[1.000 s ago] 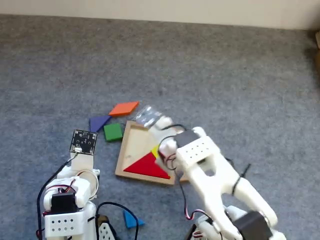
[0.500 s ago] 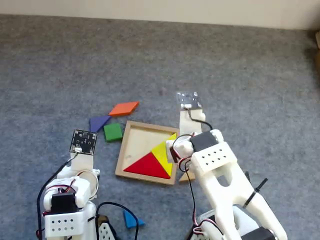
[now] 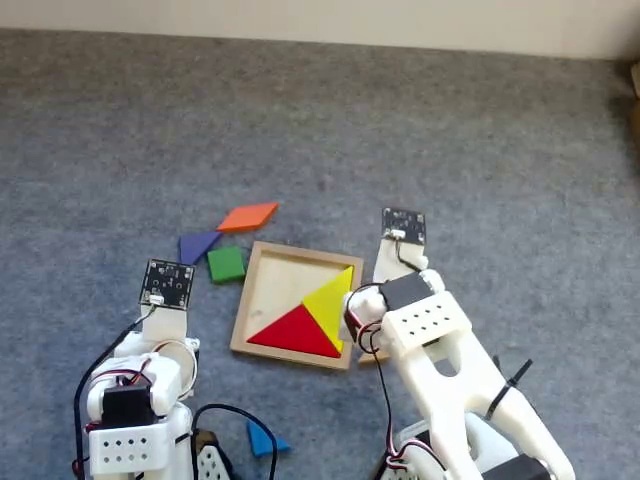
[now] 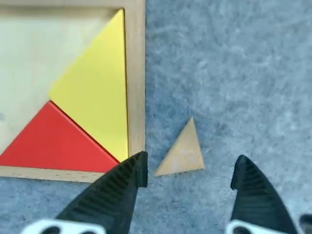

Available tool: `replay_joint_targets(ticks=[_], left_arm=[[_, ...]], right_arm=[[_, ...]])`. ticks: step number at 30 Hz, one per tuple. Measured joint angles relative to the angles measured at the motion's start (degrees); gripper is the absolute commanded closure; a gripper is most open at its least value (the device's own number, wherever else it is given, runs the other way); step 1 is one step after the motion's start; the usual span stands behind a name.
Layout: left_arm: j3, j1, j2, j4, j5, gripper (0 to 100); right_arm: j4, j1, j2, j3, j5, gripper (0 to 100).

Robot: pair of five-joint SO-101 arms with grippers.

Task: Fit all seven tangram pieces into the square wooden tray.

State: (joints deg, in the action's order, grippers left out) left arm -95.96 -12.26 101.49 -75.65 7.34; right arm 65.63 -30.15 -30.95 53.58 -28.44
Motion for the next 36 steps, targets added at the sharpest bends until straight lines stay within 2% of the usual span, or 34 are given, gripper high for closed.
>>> replay_joint_targets(ticks=[5,12,24,32,36], left_arm=[[0.00,0.00,0.00,0.00,0.00,99],[0.00,0.00,0.00,0.00,0.00,99],[0.00,0.00,0.00,0.00,0.00,99],[0.00,0.00,0.00,0.00,0.00,99],[0.00,0.00,0.00,0.00,0.00,99]], right_arm=[[0.00,0.00,1.41,0.00,-0.18,72.4],[-0.44,0.00,14.33,-0.70,-0.18,72.4],[-0.44,-0.09,16.00,-1.05,-0.18,72.5],[-0.35,-0.09,16.00,-1.05,1.93,88.5],[-0.53,0.26,16.00,-1.05,5.19,89.3]])
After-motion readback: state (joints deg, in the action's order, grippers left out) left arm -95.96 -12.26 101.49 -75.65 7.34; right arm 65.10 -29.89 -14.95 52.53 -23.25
